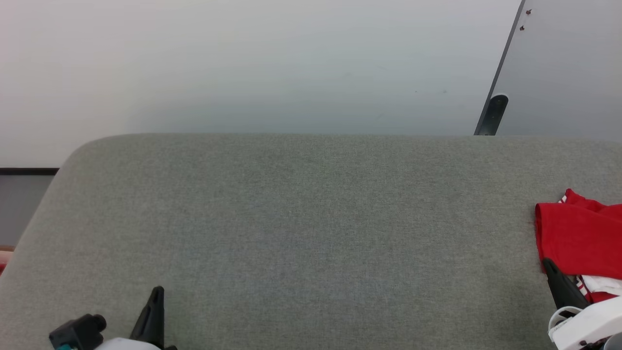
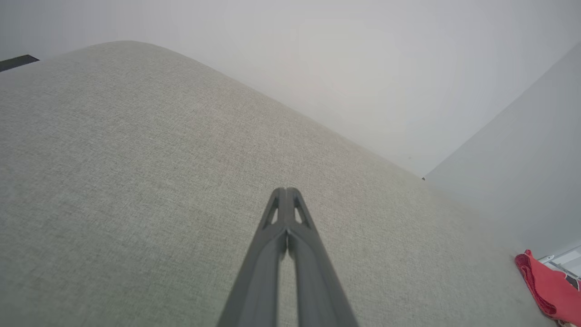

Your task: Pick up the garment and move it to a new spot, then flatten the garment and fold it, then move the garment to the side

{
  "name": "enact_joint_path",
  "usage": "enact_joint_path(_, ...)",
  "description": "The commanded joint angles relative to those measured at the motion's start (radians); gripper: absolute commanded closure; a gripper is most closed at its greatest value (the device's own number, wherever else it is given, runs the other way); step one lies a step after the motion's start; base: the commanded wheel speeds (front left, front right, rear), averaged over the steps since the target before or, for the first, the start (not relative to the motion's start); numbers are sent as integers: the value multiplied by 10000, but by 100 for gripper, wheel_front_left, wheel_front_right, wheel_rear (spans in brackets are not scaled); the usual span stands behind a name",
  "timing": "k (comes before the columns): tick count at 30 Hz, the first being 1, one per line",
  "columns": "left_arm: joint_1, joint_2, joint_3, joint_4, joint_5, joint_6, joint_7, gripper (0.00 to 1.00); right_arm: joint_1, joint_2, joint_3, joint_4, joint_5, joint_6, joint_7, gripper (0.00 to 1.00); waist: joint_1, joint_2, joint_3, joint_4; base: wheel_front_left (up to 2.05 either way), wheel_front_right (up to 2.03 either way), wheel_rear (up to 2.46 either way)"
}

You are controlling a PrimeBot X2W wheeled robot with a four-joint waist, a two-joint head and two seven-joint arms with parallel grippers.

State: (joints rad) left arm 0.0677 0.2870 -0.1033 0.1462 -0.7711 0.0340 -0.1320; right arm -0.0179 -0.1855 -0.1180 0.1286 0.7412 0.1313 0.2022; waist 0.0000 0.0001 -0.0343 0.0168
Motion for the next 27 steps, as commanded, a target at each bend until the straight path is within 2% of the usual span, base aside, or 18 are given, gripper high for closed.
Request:
enact_joint_path(1,-270,60,137,-90,-225,-75,19,100,-345,-56,-13,-106,226,-2,-68,100,0,-1,2,-1,0,0,0)
enact_joint_path(27,-817,-771,841,267,-3107,-642,856,100,-566,439,9,325,3198,-3,-366,100,0,-1,96,-43,0,0,0)
